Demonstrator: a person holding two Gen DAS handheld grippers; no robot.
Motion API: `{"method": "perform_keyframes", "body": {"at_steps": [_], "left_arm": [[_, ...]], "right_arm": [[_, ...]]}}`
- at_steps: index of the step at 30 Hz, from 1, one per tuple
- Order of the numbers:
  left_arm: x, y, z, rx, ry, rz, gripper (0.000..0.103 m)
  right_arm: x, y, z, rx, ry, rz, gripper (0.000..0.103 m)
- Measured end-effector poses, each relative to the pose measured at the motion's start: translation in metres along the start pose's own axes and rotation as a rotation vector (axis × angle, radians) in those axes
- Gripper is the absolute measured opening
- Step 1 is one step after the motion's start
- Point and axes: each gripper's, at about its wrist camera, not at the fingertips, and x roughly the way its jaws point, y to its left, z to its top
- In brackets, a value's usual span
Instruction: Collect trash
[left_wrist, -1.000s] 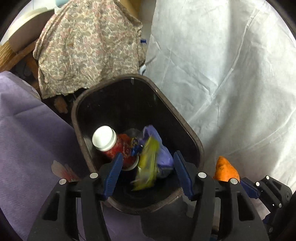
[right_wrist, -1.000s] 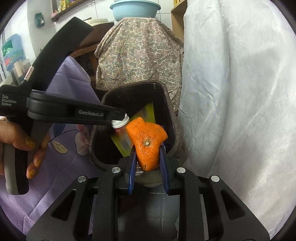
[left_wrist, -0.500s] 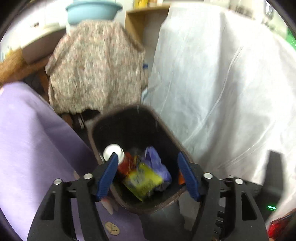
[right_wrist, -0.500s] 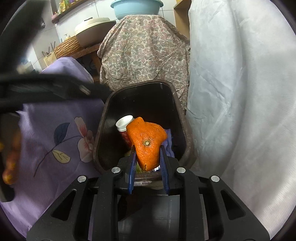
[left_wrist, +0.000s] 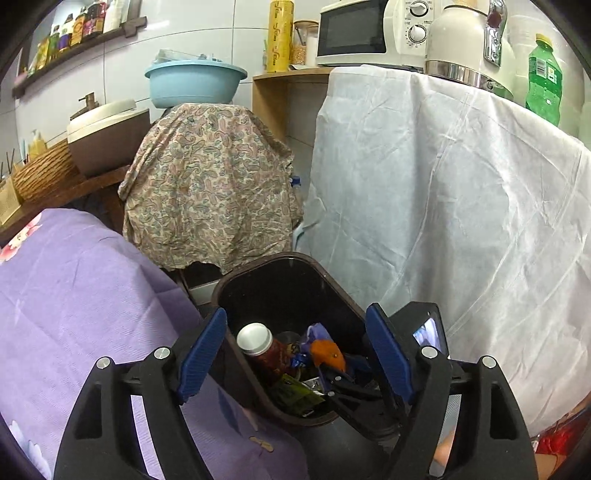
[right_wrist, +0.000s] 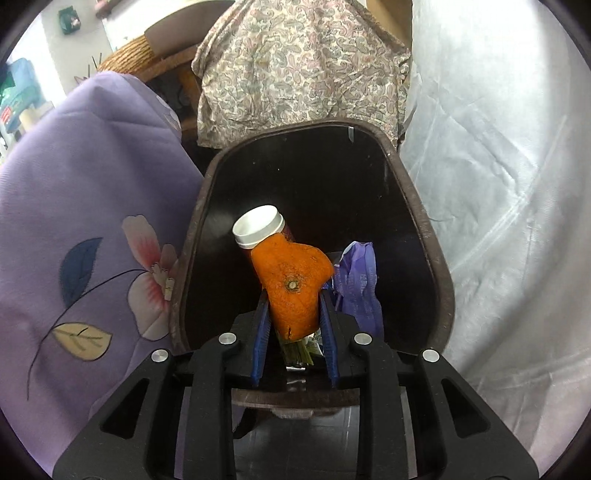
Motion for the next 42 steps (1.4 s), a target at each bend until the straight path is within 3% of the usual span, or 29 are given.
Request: {"method": "perform_keyframes", "body": {"at_steps": [4,6,16,23,26,31,33,39,42], "left_arm": [[-0.004,0.007,-0.002,-0.019,-0.007,0.007,0.077],[-0.005,0.010,-0.003,-0.026,-0.008,0.006,0.078],[-0.033,0.014,-0.014,-0.023,-0.052,0.019,0.080],[-0.086,0.033,-0.035,-0.084,-0.127,0.033,0.090],[-0.113,0.037,-0.045,-0.096,-0.174,0.048,0.097],[-0.160,0.042,-0.065,-0.095,-0.249,0.096,0.097],[-0.172,0.045,-0.073,-0.102,-0.257,0.106,0.097],[-0.208,0.053,-0.100,-0.153,-0.300,0.149,0.097],[-0.225,0.053,-0.116,-0.163,-0.341,0.193,0.097]], "right_arm": [[0.004,0.004,0.001,-0.010,-0.002,-0.022,0.041],[0.001,0.006,0.001,-0.016,-0.013,-0.032,0.052],[-0.029,0.023,-0.005,-0.059,-0.064,-0.067,0.057],[-0.091,0.046,-0.020,-0.131,-0.159,-0.101,0.062],[-0.120,0.051,-0.025,-0.123,-0.205,-0.079,0.075],[-0.179,0.066,-0.043,-0.124,-0.311,-0.043,0.077],[-0.201,0.075,-0.053,-0.135,-0.352,-0.037,0.086],[-0.257,0.100,-0.081,-0.190,-0.452,-0.016,0.087],[-0.282,0.111,-0.095,-0.214,-0.517,0.019,0.097]]}}
